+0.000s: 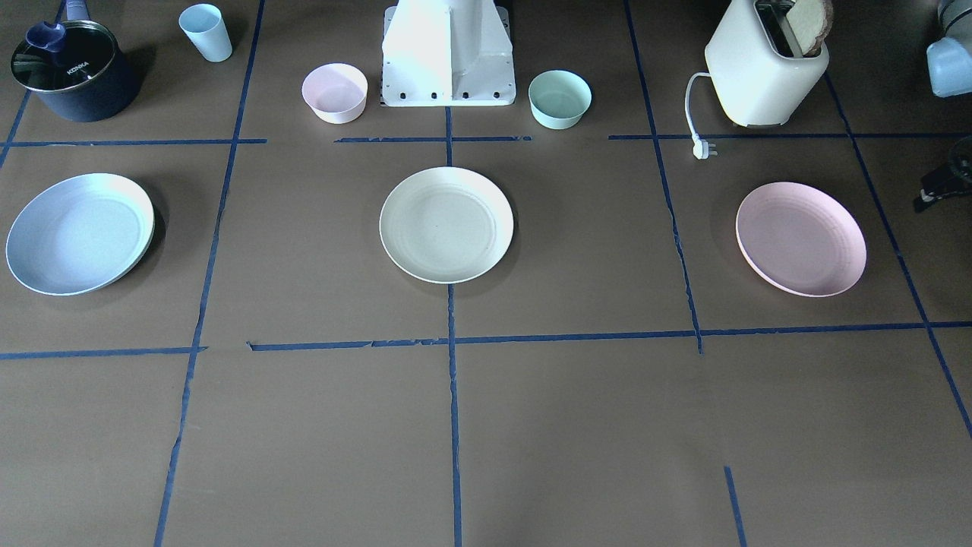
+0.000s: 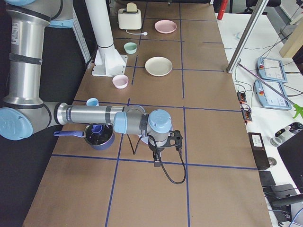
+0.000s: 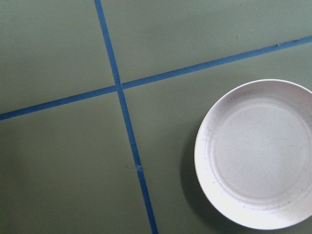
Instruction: Stack three plates with pink and blue
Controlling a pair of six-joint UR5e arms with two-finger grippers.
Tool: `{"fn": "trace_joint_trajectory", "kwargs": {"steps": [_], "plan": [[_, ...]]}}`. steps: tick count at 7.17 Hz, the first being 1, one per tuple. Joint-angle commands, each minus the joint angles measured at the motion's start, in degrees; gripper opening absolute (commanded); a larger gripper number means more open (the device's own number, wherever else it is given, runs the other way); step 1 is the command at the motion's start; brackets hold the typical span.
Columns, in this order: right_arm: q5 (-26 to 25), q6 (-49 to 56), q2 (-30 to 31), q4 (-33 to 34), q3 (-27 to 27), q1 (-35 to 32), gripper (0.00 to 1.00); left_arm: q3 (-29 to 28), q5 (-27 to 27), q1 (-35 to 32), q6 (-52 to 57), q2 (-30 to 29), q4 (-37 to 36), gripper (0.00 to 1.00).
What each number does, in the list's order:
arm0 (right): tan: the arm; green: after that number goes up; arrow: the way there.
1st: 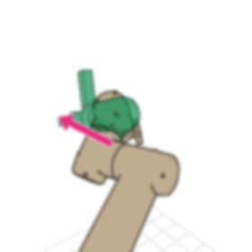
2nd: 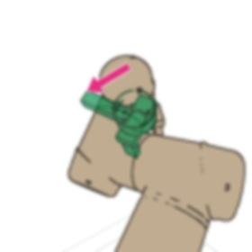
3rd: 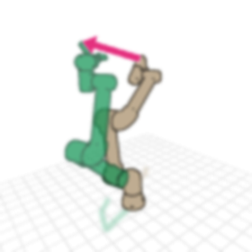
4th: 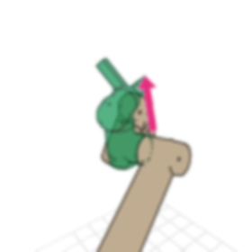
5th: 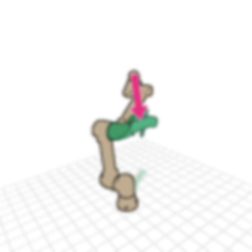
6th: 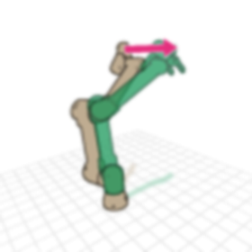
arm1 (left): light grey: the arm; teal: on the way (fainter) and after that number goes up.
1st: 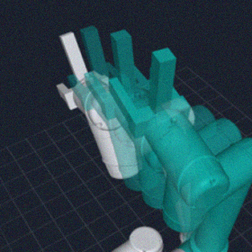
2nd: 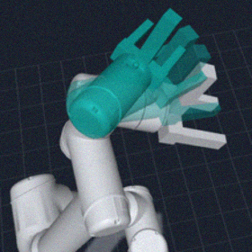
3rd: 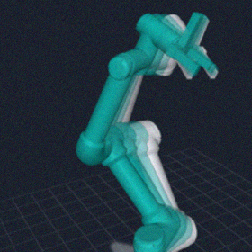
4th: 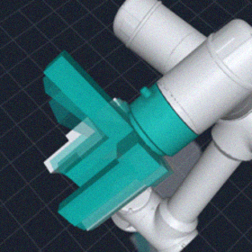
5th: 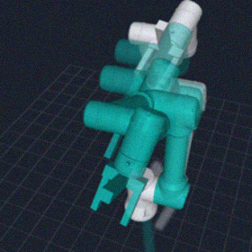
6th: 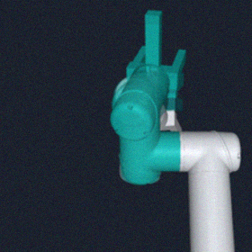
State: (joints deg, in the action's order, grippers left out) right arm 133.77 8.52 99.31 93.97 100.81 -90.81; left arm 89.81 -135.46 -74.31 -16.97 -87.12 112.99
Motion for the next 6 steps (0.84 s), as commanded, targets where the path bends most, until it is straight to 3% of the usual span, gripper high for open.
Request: {"fn": "trace_joint_trajectory", "kwargs": {"steps": [1,3,4,5,6], "plan": [[0.0,0.0,0.0,0.0,0.0,0.1,1.0,-11.6,0.3,7.9,-18.2,-0.9,22.1,1.0],[-0.1,0.1,0.0,0.0,0.0,0.1,1.0,-12.4,0.1,9.4,-18.5,-0.9,22.4,1.0],[-0.1,0.1,0.0,0.0,0.0,0.1,1.0,-12.1,-0.3,9.4,-19.3,-0.5,22.4,0.41],[-0.1,0.2,0.0,0.1,0.0,0.1,1.0,-12.2,-0.2,9.4,-19.5,-0.5,22.4,0.1],[-0.1,0.1,0.0,0.0,0.0,0.1,1.0,-12.2,-0.3,9.4,-19.3,-0.3,22.4,0.05]]}}
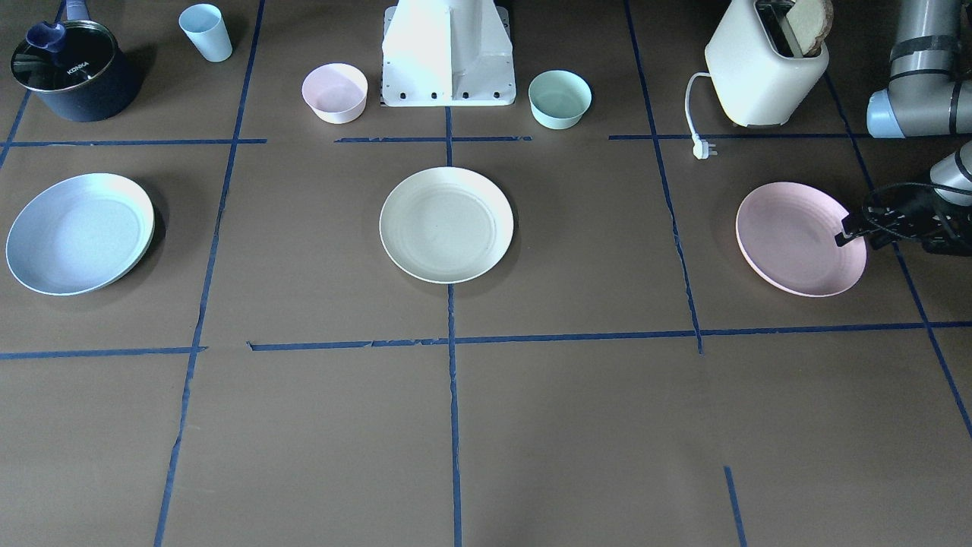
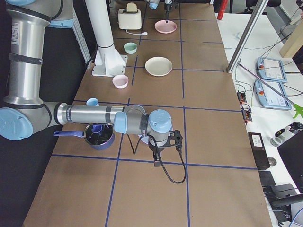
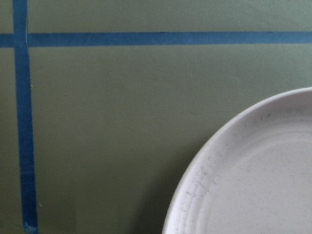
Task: Stack three plates with pink and blue
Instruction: 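Grasp the rim of the pink plate with the left gripper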
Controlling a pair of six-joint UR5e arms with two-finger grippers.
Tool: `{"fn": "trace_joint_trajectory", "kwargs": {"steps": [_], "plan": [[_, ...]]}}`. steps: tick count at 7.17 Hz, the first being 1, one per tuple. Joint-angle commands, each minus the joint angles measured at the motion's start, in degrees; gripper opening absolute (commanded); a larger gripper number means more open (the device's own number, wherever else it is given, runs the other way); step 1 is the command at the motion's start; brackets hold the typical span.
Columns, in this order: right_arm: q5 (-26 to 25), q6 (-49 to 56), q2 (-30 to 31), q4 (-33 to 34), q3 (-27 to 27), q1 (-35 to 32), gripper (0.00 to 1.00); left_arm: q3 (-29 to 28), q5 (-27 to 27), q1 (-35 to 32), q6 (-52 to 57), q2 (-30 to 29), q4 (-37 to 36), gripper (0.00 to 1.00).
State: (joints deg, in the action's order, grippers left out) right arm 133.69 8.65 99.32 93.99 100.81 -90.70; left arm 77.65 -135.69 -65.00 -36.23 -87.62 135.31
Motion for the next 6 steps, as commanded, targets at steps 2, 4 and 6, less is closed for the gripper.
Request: {"fn": "trace_joint_trajectory", "kwargs": {"steps": [2,4,6], "plan": [[0.0,0.0,0.0,0.0,0.0,0.0,1.0,0.7,-0.2,0.0,-0.2,0.3,0.0,0.0],[0.0,0.0,0.0,0.0,0.0,0.0,1.0,4.5,-9.5,-0.2,-4.5,-0.7,-0.6,0.0],[0.0,-0.1,0.0,0.0,-0.1,0.0,1.0,11.5,-9.5,0.0,-20.5,-6.0,-0.9,0.0]]}}
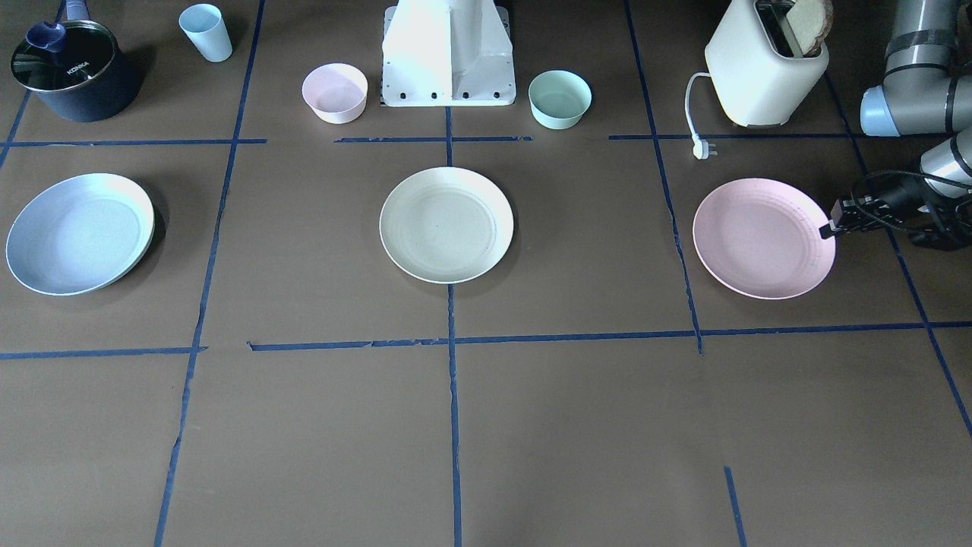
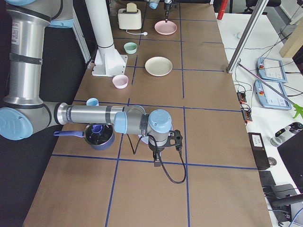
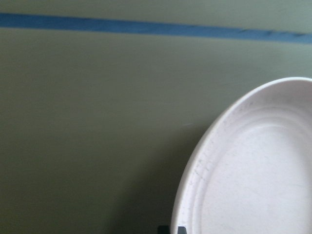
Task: Stack three plates with pink and blue
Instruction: 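Grasp the rim of the pink plate with the left gripper, then carry the pink plate with the left gripper onto the cream plate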
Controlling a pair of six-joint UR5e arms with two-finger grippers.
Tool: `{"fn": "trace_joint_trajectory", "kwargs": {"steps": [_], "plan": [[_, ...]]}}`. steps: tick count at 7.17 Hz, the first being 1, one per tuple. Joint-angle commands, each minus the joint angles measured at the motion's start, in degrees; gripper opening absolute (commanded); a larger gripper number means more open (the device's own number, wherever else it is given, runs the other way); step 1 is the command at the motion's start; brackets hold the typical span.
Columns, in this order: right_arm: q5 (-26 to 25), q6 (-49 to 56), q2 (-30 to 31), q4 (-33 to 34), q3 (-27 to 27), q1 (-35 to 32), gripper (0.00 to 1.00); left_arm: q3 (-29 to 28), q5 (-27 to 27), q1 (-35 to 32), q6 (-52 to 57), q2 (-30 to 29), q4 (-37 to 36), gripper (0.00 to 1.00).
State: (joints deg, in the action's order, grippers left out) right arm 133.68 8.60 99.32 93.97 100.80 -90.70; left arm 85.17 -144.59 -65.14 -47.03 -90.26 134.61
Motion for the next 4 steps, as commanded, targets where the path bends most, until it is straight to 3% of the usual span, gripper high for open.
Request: {"fn": "trace_joint_trajectory", "kwargs": {"steps": [1,3,4], "plan": [[0.0,-0.2,0.0,0.1,0.0,0.0,1.0,6.5,-0.5,2.5,-17.9,-8.3,-0.2,0.0],[0.1,-0.1,0.0,0.1,-0.1,0.0,1.0,11.7,6.2,13.6,-29.9,-12.6,-1.0,0.0],[0.1,-0.2,0.0,0.1,-0.1,0.0,1.0,13.6,11.9,18.5,-32.1,-16.4,-6.0,0.0]]}}
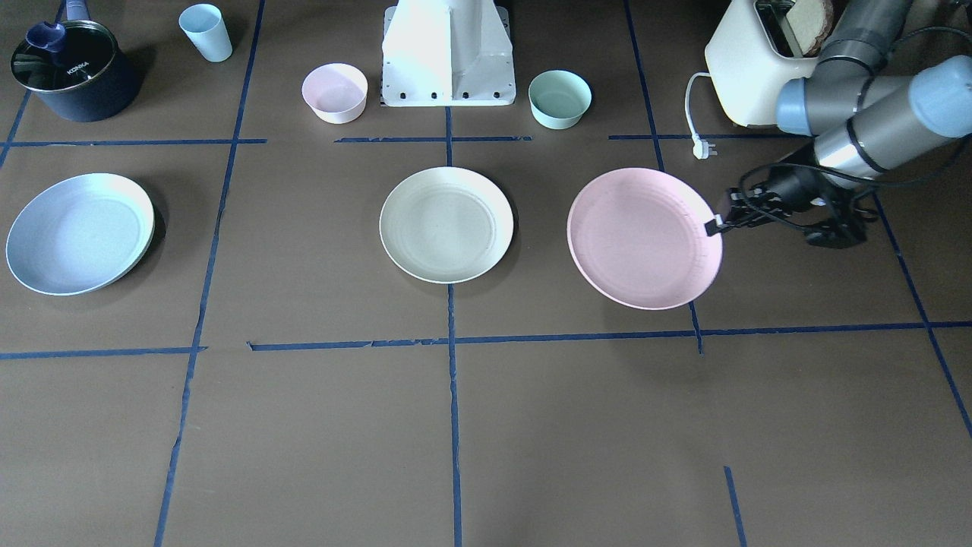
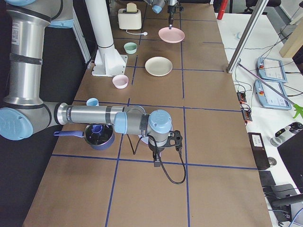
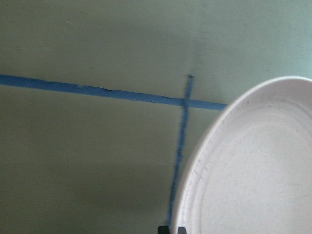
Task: Stack three plates with pink and blue
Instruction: 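Carry the pink plate with the left gripper onto the cream plate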
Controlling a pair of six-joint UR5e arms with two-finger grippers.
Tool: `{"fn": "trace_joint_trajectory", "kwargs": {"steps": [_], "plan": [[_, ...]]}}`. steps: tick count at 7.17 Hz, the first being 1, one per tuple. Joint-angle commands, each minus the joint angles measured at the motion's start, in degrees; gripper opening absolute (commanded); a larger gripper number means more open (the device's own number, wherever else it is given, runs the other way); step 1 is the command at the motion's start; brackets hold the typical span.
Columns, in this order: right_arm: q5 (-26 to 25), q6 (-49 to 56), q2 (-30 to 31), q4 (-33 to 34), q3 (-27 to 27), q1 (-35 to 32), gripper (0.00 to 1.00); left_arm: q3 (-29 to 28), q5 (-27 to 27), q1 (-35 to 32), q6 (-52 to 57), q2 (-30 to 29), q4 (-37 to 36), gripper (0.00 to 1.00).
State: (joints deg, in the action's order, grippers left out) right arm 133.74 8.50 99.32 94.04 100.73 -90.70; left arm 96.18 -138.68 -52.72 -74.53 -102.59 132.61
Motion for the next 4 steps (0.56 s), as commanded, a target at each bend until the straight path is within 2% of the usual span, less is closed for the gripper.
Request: {"fn": "trace_joint_trajectory", "kwargs": {"steps": [1,2,4], "plan": [[0.0,-0.1,0.0,0.0,0.0,0.0,1.0,5.0,12.6,11.4,-4.6,-7.7,-11.6,0.0],[0.0,-0.1,0.0,0.1,-0.1,0.0,1.0,6.0,16.9,15.9,-5.3,-10.1,-15.1,0.0],[0.0,-0.1,0.0,0.1,-0.3,0.0,1.0,5.0,22.5,23.0,-9.1,-13.2,-15.7,0.0]]}}
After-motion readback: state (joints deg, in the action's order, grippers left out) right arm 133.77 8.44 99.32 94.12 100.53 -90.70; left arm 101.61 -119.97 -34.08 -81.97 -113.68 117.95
